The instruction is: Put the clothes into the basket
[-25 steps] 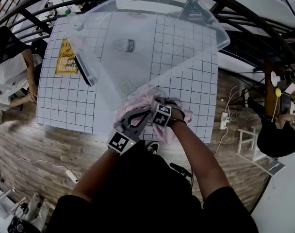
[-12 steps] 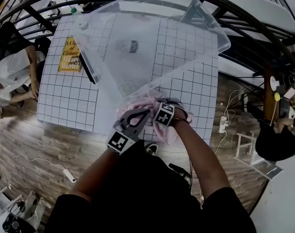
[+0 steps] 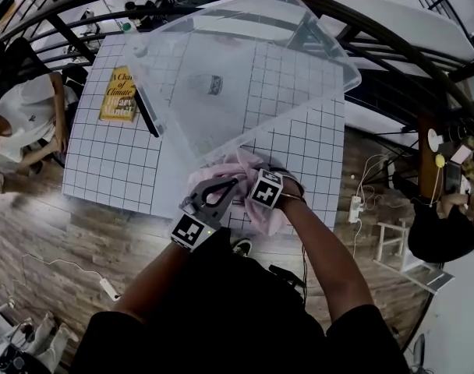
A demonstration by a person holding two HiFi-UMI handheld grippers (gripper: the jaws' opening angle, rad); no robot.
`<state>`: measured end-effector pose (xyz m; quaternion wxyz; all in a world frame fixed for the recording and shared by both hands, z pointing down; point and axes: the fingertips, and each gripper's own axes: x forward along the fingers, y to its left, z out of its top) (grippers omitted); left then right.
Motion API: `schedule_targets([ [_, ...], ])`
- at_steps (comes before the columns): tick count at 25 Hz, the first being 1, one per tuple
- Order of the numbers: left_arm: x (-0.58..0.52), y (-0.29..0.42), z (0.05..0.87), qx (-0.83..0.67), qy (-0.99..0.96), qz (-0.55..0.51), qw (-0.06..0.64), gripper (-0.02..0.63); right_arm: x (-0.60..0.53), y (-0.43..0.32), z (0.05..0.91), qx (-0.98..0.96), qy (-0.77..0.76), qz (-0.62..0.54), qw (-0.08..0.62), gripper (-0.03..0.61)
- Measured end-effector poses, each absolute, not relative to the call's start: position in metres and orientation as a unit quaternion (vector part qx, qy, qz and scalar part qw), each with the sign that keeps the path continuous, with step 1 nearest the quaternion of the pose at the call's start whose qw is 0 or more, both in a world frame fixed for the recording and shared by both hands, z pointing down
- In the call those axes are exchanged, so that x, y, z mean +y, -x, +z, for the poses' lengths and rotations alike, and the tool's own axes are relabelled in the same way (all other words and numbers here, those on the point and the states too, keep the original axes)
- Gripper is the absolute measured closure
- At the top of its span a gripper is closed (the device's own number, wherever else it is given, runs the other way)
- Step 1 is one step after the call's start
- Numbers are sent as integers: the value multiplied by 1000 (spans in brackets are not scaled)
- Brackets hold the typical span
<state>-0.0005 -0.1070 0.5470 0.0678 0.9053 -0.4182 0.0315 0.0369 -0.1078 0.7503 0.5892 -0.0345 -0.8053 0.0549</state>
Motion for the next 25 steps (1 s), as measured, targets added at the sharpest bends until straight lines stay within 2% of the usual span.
schedule_targets([
  [25,-101,0,462,-445,-895,32,8,611,-89,-66,634,-801,59,-30,595,210],
])
